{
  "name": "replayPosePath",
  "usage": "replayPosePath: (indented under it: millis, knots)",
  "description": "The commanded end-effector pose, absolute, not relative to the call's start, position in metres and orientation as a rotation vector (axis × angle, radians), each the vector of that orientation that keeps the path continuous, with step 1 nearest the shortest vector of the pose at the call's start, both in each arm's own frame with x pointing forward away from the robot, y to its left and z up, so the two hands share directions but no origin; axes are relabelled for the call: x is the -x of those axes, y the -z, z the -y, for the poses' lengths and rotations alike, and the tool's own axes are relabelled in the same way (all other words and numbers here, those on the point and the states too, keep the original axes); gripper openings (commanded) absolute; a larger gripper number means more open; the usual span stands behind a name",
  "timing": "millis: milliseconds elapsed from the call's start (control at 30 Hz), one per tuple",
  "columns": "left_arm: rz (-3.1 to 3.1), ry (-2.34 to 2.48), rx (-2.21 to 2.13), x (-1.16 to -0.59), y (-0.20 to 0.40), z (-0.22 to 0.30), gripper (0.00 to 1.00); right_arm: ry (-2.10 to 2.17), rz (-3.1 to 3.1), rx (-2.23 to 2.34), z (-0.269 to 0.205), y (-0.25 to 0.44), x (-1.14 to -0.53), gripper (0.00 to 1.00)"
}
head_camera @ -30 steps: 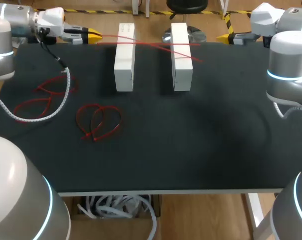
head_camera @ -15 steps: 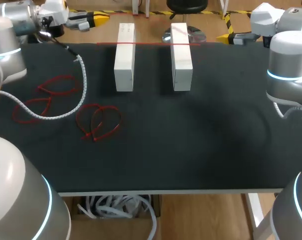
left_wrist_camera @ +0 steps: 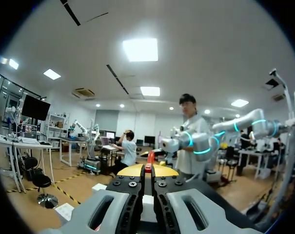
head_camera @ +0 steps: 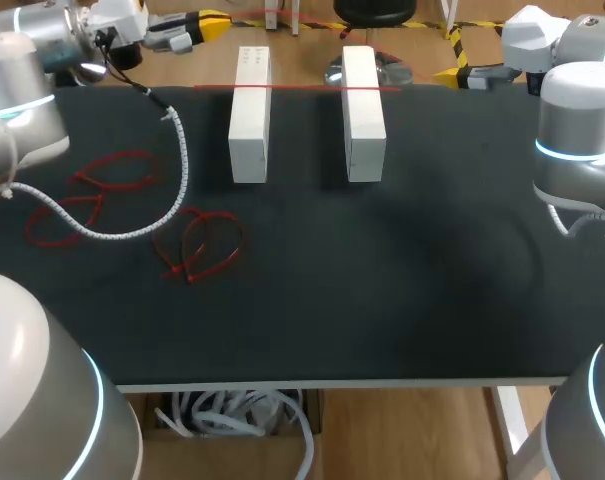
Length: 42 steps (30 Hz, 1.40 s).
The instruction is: Grab the tape and strap the tape.
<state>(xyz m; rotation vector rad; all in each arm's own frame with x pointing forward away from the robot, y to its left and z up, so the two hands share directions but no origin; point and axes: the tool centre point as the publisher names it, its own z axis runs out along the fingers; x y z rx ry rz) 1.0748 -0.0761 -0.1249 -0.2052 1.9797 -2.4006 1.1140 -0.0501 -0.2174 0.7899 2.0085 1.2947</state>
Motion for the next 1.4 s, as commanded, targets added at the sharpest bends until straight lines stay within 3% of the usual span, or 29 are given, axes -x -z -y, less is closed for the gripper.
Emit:
replayPosePath:
  millis: [33,1400]
  knots:
    - [-1.966,2.4,0.201,-1.073,0.121,0.08,0.0,-1.294,-2.009,-0.791,0.05,0.217,-1.114,1.0]
    - [-1.857,2.49,0.199,-1.067,0.092,0.09,0.0,-1.294,-2.009,-0.791,0.05,0.217,-1.114,1.0]
